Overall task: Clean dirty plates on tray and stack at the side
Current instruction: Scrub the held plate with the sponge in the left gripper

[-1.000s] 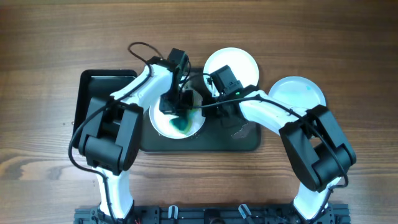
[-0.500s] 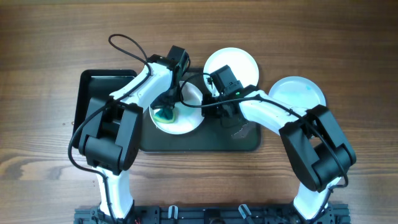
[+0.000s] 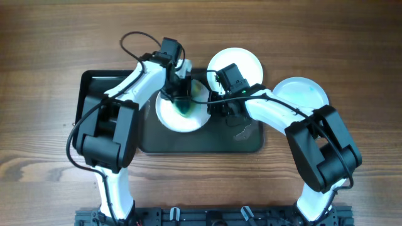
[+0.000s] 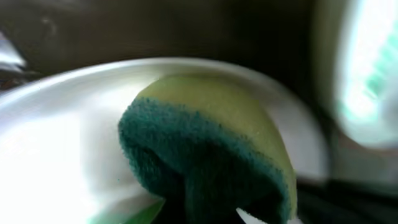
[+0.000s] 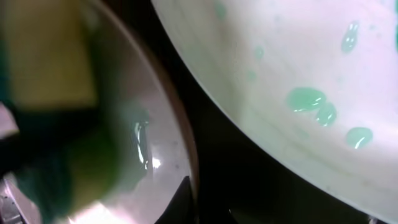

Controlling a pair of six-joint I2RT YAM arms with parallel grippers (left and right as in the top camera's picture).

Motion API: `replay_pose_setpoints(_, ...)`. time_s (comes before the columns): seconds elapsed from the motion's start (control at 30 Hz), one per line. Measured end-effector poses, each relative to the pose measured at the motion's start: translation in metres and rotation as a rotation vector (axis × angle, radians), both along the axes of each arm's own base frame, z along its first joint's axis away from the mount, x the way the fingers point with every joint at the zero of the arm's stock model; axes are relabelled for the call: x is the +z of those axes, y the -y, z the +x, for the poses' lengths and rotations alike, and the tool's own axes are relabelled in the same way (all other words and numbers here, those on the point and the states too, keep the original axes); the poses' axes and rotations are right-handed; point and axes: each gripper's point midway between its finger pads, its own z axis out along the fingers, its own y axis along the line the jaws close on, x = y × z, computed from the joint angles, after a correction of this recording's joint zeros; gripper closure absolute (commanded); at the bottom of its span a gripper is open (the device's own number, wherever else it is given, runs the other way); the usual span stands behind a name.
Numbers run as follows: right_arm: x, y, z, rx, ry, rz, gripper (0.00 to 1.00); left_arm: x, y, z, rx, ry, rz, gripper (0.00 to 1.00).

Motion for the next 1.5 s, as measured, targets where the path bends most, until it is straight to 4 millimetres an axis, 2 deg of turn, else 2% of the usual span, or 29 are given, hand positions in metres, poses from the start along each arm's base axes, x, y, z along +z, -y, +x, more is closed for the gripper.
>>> replay_pose_setpoints(0.13, 0.000, 0.000, -0.001, 0.012, 0.004, -0.003, 0.96, 0.001, 0.016, -0.008, -0.064, -0.017, -0.076, 0.96)
replay_pose_setpoints(0.27, 0.000, 0.000, -0.001, 0.012, 0.004, -0.003, 0.96, -0.001, 0.013, -0.004, -0.045, -0.007, -0.057, 0.96)
replay_pose_setpoints(0.4, 0.000, -0.003, -0.001, 0.022, 0.010, -0.001, 0.96, -0.006, -0.009, 0.001, 0.118, -0.016, 0.110, 0.96)
replay_pose_setpoints(0.57, 0.000, -0.009, -0.005, 0.038, 0.008, 0.007, 0.96, -0.006, -0.067, 0.003, 0.356, 0.008, 0.434, 0.96)
replay_pose_setpoints(0.7, 0.000, -0.015, -0.009, 0.055, 0.003, 0.019, 0.96, -0.003, -0.093, -0.005, 0.438, 0.010, 0.574, 0.96)
replay_pose_setpoints(0.8, 0.000, -0.016, -0.010, 0.061, 0.000, 0.025, 0.96, -0.002, -0.101, -0.012, 0.454, -0.008, 0.618, 0.96)
replay_pose_setpoints(0.97, 0.000, -0.016, -0.012, 0.078, -0.001, 0.024, 0.96, -0.004, -0.097, -0.033, 0.385, -0.112, 0.588, 0.96)
replay_pose_setpoints(1.1, -0.001, -0.015, -0.012, 0.086, -0.002, 0.019, 0.95, -0.004, -0.085, -0.060, 0.233, -0.254, 0.475, 0.96)
replay_pose_setpoints(1.23, -0.001, -0.014, -0.013, 0.092, 0.000, 0.017, 0.96, -0.003, -0.066, -0.076, 0.103, -0.331, 0.351, 0.96)
replay_pose_setpoints(1.33, -0.001, -0.013, -0.012, 0.088, -0.002, 0.013, 0.96, -0.005, -0.057, -0.072, 0.066, -0.307, 0.293, 0.96)
replay_pose_setpoints(1.5, -0.001, 0.001, -0.002, 0.046, 0.014, -0.015, 0.96, -0.007, -0.040, -0.047, 0.079, -0.222, 0.177, 0.96)
